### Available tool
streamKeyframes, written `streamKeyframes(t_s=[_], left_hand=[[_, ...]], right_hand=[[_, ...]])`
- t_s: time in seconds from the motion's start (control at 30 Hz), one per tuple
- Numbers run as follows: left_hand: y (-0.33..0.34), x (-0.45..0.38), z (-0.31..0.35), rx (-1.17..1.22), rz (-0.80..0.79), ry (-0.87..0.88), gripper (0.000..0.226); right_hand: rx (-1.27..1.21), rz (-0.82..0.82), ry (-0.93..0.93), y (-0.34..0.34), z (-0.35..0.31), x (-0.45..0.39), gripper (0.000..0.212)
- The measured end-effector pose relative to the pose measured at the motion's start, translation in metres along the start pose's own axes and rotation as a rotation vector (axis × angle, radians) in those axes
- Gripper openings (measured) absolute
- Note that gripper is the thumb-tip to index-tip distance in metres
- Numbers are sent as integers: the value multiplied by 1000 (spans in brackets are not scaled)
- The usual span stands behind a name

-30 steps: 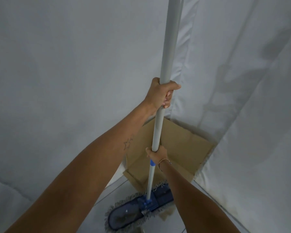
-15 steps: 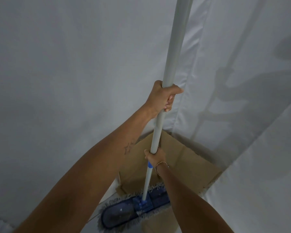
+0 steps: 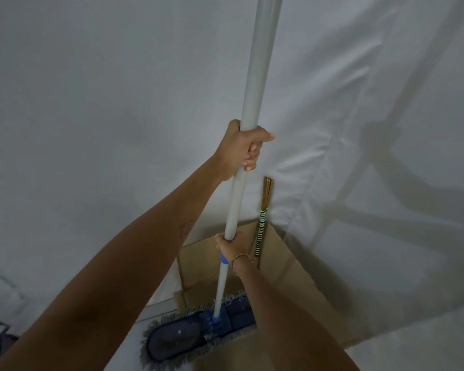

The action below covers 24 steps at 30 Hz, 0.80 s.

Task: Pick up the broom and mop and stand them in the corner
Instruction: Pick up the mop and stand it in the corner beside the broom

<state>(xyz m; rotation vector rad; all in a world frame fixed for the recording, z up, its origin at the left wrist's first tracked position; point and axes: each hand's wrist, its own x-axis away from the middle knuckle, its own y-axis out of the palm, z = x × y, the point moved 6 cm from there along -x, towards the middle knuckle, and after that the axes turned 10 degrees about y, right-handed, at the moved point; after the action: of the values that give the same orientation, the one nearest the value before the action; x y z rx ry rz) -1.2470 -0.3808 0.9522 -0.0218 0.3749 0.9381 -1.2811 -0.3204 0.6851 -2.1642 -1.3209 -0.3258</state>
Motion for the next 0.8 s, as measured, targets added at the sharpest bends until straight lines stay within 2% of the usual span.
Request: streamKeyframes(t_s=[0.23,0.6,0.7,0.8], left_hand=[[-26,-13,-28,-35,77,-25,51],[-77,-58,-86,-15,14,-74,49],[-106,-69,-108,-55,-16,-128,45],[-139,-76,-137,-132,0,-180,37]], right_hand=[[60,-99,2,21,5,-36,30],[131,-49,63,52,-4,-111,24],[166,-10,57,67,-8,-133,39],[193,-9,95,90,-4,-156,41]])
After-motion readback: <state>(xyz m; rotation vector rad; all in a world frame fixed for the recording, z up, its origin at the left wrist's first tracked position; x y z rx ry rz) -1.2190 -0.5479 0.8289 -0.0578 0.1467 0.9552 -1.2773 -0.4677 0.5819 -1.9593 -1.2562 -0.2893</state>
